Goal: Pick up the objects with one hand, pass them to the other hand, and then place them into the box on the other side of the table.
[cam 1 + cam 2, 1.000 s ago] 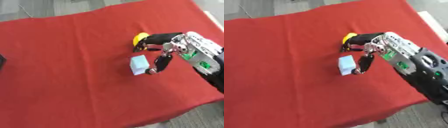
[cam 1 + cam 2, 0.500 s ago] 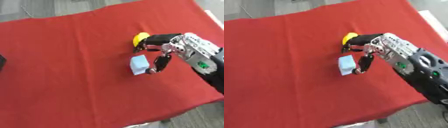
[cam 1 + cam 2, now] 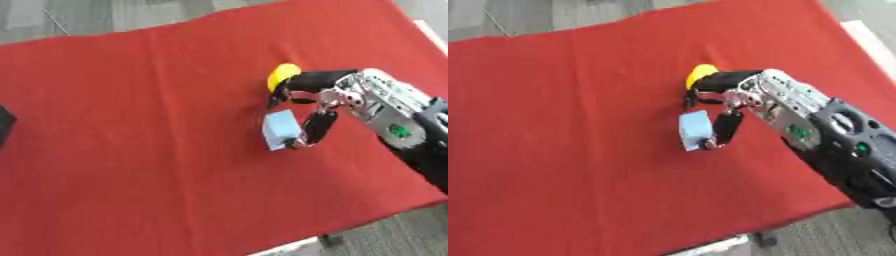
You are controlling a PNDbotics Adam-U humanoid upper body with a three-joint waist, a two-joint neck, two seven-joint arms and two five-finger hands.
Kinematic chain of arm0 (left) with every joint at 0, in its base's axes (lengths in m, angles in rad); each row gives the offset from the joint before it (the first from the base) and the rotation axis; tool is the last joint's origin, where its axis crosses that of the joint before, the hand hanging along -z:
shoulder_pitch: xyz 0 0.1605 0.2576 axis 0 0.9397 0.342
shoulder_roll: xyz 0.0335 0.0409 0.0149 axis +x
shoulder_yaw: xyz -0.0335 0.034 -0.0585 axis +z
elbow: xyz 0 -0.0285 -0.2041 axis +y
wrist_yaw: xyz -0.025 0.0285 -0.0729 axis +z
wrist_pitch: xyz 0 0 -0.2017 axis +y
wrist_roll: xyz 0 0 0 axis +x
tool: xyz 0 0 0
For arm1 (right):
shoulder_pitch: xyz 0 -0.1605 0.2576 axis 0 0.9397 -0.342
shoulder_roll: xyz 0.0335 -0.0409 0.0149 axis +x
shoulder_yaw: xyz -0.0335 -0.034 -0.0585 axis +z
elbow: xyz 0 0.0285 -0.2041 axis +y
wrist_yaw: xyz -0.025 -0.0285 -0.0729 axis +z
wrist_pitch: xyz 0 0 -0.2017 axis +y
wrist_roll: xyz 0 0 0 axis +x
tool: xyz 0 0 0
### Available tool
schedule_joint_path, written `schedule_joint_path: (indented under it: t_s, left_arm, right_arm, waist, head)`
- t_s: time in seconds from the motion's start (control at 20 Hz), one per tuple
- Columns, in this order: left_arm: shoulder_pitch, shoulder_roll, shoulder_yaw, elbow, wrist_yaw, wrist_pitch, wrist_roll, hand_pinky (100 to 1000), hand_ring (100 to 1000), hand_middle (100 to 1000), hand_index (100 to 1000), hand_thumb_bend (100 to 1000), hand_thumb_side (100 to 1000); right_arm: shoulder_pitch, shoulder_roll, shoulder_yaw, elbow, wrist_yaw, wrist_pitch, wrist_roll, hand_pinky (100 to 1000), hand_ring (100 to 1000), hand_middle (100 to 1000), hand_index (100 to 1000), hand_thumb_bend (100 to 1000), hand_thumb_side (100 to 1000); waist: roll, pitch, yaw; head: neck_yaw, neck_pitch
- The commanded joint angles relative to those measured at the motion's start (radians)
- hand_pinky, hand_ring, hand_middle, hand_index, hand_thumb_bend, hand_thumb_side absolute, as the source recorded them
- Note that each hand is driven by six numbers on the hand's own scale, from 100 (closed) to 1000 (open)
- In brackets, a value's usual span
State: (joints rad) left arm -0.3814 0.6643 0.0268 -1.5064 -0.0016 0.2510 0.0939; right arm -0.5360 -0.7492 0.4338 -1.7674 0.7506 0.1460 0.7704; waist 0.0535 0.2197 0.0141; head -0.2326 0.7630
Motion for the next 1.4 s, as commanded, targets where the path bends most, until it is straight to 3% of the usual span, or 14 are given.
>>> schedule_joint_path:
  t_s: [0.05,1.0,1.4]
  left_arm:
    - [-0.016,0.021,0.006,-0.015,-0.003,-0.001,-0.002,818,810,789,731,132,782]
    - [-0.015,0.018,0.007,-0.013,-0.003,-0.001,-0.002,820,811,789,730,124,787]
    - [-0.012,0.019,0.008,-0.012,-0.004,-0.001,-0.002,821,812,788,729,120,789]
  right_arm:
    - [-0.011,-0.011,-0.004,0.002,0.010,-0.004,-0.004,895,839,773,813,444,208]
    - [0.009,-0.022,-0.005,-0.006,0.021,-0.010,0.009,894,828,744,774,406,151]
    - [0.013,-0.027,-0.010,-0.033,-0.002,0.022,-0.034,849,728,611,642,237,100]
  waist:
    - [0.005,-0.006,0.003]
    - [0.007,-0.002,-0.001]
    - [0.005,-0.003,-0.004]
  head:
    - [0.001,-0.009]
    - [0.002,-0.011]
    - [0.004,-0.011]
